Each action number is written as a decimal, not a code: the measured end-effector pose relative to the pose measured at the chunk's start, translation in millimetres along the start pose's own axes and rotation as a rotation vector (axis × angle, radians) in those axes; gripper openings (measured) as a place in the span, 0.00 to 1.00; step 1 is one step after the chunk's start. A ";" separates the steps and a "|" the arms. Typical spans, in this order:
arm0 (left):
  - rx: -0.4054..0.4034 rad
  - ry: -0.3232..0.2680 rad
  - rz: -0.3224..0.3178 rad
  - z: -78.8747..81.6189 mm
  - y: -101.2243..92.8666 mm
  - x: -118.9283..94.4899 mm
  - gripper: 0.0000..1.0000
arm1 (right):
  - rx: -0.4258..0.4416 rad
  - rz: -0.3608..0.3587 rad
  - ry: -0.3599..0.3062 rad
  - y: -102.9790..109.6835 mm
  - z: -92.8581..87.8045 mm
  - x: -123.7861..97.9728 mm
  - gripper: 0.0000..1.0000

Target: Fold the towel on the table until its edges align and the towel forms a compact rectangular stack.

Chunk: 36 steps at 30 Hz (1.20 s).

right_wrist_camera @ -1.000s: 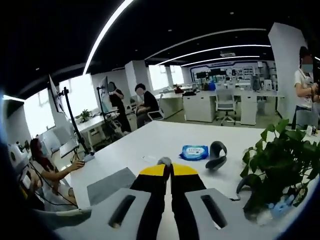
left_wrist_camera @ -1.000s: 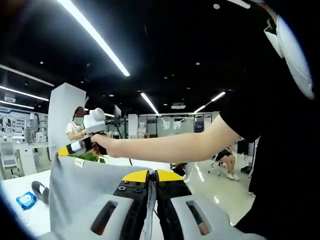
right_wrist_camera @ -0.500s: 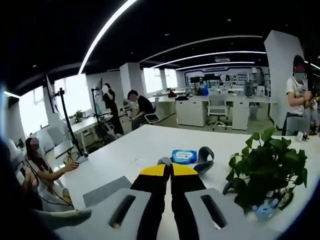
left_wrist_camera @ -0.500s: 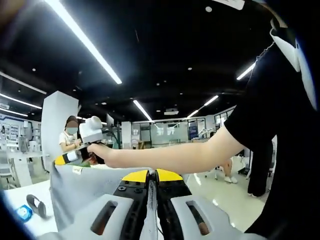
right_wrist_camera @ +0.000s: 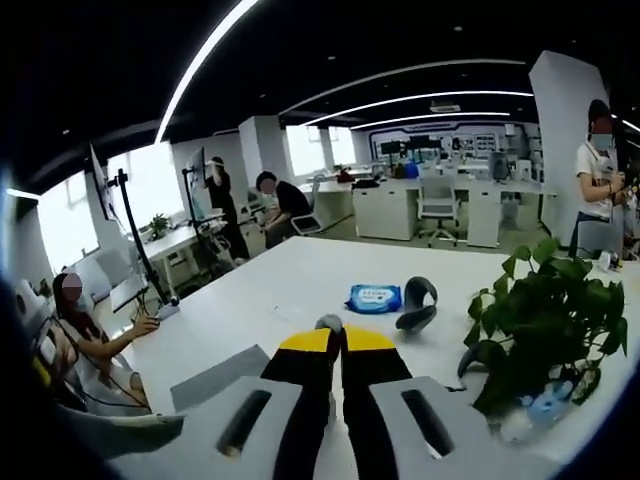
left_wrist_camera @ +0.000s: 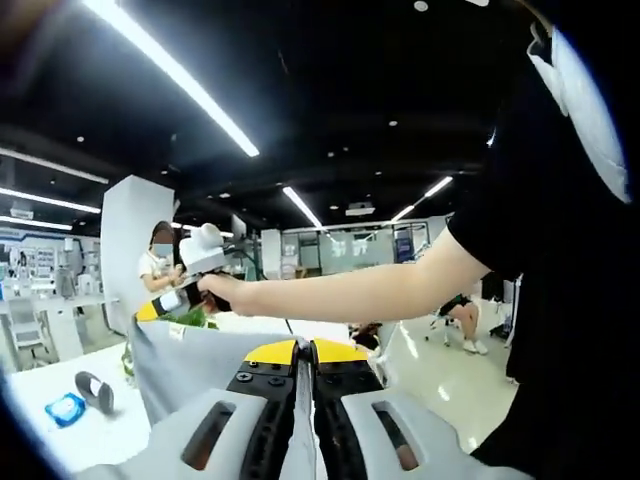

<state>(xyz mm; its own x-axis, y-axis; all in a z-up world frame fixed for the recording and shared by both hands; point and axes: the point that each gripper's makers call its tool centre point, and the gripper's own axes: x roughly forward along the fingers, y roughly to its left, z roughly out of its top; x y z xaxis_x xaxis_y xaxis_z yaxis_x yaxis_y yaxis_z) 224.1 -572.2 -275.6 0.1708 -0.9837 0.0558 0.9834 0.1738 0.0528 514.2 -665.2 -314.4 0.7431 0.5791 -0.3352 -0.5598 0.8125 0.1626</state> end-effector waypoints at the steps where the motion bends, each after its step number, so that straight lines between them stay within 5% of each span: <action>1: -0.005 0.000 0.009 -1.2 1.0 -4.7 0.04 | 0.003 0.008 0.002 4.8 -2.0 2.8 0.00; 10: 0.009 0.064 0.082 -6.2 17.5 -56.5 0.04 | 0.055 0.115 -0.002 48.9 -7.0 39.5 0.00; 15: 0.037 0.154 0.102 -19.6 27.8 -86.2 0.04 | 0.055 0.154 0.006 66.5 -8.4 57.3 0.00; 25: 0.021 0.273 0.122 -53.8 35.2 -111.4 0.04 | 0.130 0.224 0.026 92.6 -22.3 86.5 0.00; 36: -0.039 0.306 0.171 -71.9 38.6 -141.9 0.04 | 0.165 0.275 0.043 112.5 -34.6 102.4 0.00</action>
<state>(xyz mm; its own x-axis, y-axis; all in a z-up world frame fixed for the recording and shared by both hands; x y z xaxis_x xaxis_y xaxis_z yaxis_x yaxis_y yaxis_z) 242.2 -429.2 -353.2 0.3381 -0.9098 -0.2407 0.9395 0.3411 0.0304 514.7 -516.8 -362.5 0.5540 0.7781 -0.2960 -0.6681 0.6277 0.3996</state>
